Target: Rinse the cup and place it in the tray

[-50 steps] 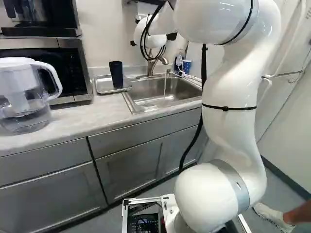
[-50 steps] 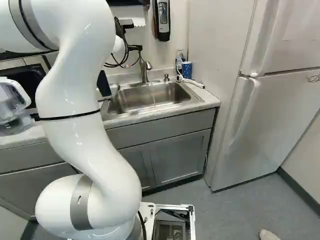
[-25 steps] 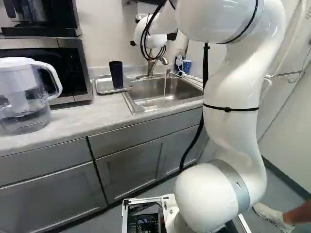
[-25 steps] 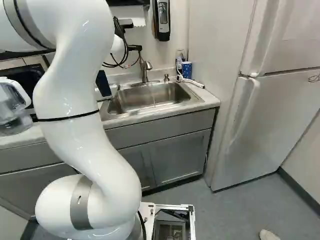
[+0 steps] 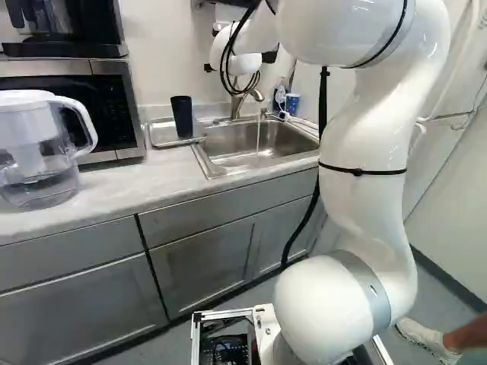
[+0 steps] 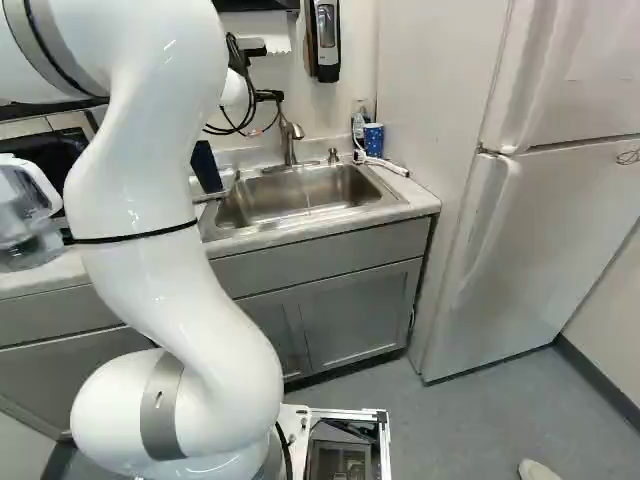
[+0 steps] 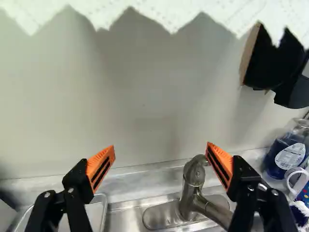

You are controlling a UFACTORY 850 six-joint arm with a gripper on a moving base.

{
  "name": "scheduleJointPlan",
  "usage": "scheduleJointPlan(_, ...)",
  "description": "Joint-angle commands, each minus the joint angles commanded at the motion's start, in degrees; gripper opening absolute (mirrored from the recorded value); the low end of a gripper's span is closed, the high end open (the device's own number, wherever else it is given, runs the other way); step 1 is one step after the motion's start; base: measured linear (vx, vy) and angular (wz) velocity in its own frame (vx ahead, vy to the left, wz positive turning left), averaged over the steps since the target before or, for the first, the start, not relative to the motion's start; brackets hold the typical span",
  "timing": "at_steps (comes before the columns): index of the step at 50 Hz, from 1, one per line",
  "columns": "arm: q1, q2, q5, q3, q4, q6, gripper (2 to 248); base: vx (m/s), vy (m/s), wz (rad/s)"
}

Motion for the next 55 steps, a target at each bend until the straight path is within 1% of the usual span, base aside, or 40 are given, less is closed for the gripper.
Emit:
scheduleJointPlan(18, 0.05, 0.55, -1.00, 0.65, 0.00, 0.00, 247, 0.000, 0.000, 0.000)
scheduleJointPlan(55, 0.33, 3.52, -2.71, 4.07, 0.00, 0.00, 247, 0.000, 0.000, 0.000)
